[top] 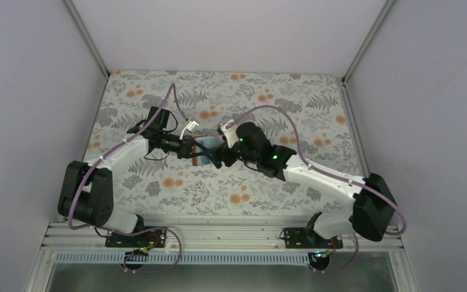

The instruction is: Take the credit cards out of the card holder

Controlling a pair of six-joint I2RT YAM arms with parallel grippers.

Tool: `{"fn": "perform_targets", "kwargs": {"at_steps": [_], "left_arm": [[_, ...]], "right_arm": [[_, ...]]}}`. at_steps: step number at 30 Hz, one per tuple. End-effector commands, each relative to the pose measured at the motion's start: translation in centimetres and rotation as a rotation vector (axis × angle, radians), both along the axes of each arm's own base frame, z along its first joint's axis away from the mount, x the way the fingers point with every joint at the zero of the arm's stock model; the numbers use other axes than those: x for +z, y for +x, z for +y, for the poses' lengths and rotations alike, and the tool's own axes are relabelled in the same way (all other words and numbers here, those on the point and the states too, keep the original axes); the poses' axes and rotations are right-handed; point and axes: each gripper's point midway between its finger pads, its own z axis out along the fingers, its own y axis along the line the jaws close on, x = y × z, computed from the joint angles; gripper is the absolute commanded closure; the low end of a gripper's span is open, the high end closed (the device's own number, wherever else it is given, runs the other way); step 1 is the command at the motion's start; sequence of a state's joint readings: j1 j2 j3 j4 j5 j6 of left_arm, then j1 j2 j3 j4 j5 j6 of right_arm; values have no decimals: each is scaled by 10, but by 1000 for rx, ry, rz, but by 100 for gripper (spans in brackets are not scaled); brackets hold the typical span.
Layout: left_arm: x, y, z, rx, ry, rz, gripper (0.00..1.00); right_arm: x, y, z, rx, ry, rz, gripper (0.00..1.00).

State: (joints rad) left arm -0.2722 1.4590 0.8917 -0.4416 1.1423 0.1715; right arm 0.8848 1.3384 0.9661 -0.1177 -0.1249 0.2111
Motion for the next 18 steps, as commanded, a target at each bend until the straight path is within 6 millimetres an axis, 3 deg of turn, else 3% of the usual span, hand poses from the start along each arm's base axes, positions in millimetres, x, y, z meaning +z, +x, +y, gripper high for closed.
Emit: {"fn": "perform_targets", "kwargs": {"at_steps": [1,5,8,14,18], "left_arm": [[19,-4,-3,-41,-70,-47,98],[23,-8,-3,-57,-94,-45,98],[24,-8,-3,-61,-104,-42,97],[22,-10,-3,-68,-107,-39,96],[27,-14,-3,-88,-134,-34,88]], "right_arm": [[-47,15,-9,-168,-176,15,5],[-70,15,-7,-186,-235,21,6],[-74,16,-7,-193,-243,17,16],[-69,17,-10,-206,-231,5,63],[-65,14,-13,-197,-208,3,95]]}}
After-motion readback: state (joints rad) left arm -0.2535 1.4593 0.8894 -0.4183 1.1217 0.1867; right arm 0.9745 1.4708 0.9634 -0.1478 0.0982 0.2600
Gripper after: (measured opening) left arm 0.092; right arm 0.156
